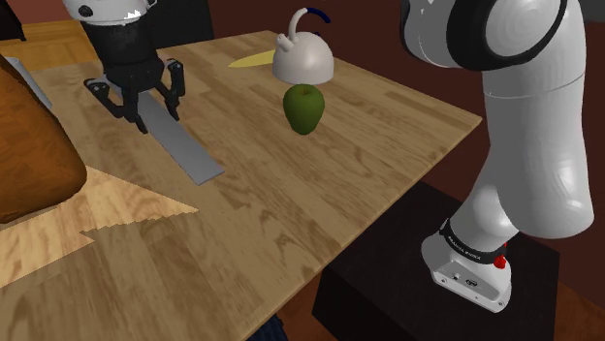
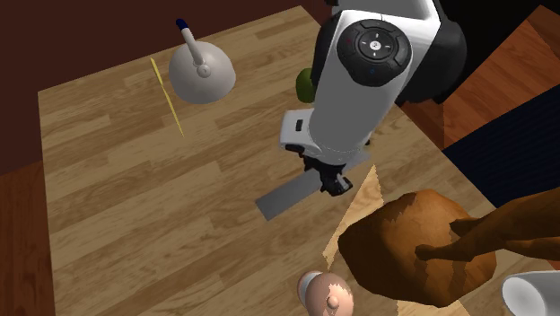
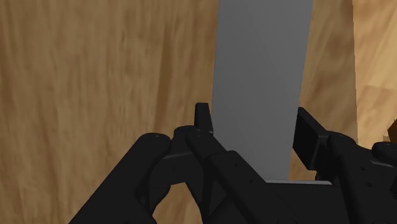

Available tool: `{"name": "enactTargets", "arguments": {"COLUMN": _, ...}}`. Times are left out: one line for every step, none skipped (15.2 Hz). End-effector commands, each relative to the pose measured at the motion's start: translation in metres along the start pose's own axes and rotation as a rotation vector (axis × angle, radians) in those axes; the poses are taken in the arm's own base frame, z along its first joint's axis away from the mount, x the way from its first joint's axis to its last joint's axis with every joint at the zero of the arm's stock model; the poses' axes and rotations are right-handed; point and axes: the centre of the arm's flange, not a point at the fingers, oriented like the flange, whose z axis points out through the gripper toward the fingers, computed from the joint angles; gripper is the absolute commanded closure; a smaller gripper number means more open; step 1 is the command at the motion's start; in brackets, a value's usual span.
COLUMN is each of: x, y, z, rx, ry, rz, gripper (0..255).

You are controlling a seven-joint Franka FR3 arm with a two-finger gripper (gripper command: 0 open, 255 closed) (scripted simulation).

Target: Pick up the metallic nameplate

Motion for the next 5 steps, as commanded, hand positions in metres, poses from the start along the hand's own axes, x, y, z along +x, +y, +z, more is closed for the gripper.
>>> {"name": "enactTargets", "arguments": {"x": 0.0, "y": 0.0, "z": -0.011, "rx": 0.0, "ry": 0.0, "rz": 0.0, "gripper": 255}}
{"name": "enactTargets", "arguments": {"x": 0.0, "y": 0.0, "z": -0.016, "rx": 0.0, "ry": 0.0, "rz": 0.0, "gripper": 255}}
{"name": "enactTargets", "arguments": {"x": 0.0, "y": 0.0, "z": -0.022, "rx": 0.0, "ry": 0.0, "rz": 0.0, "gripper": 255}}
{"name": "enactTargets", "arguments": {"x": 0.0, "y": 0.0, "z": -0.022, "rx": 0.0, "ry": 0.0, "rz": 0.0, "gripper": 255}}
{"name": "enactTargets", "arguments": {"x": 0.0, "y": 0.0, "z": -0.022, "rx": 0.0, "ry": 0.0, "rz": 0.0, "gripper": 255}}
